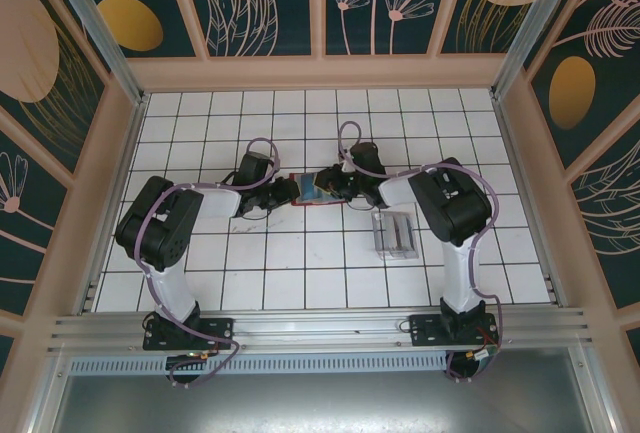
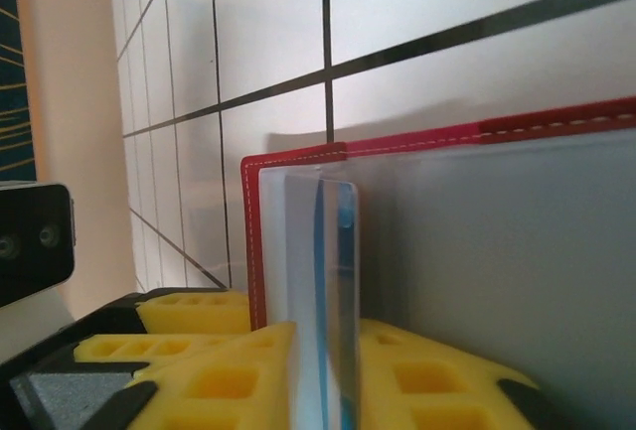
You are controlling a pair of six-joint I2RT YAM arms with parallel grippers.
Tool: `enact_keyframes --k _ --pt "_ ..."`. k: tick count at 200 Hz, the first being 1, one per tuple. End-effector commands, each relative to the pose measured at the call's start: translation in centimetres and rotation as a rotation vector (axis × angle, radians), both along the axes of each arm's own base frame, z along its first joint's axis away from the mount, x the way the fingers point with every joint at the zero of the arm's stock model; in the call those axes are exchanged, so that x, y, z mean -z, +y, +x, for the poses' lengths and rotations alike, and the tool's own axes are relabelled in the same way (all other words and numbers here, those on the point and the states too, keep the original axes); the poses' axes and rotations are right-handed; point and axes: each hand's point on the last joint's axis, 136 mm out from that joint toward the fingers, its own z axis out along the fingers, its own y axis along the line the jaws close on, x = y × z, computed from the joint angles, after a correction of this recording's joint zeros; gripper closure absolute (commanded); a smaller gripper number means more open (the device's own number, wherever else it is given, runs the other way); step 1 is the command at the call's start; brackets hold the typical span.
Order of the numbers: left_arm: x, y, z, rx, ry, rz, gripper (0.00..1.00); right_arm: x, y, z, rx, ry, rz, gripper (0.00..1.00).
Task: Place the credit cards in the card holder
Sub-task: Insert the credit card into the card slot.
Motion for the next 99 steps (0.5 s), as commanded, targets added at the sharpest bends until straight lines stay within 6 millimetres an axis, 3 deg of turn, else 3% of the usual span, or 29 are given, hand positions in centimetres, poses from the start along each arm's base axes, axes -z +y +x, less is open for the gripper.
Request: enact_keyframes --k 1,46,99 --pt "1.1 0.2 -1.4 0.026 0.036 0.03 0.67 0.6 -0.8 -0.1 -0.023 -0.013 -0.116 0.71" --pt "1.0 0.7 -1.1 0.024 0.014 0.069 0.65 -0.1 -2.5 1.1 -0.005 -0.081 -0.306 0.61" --pt "1.2 0.7 -0.9 -0.004 0.01 0.051 0.74 0.2 -1.7 0.7 -0.015 -0.151 -0.441 0.63"
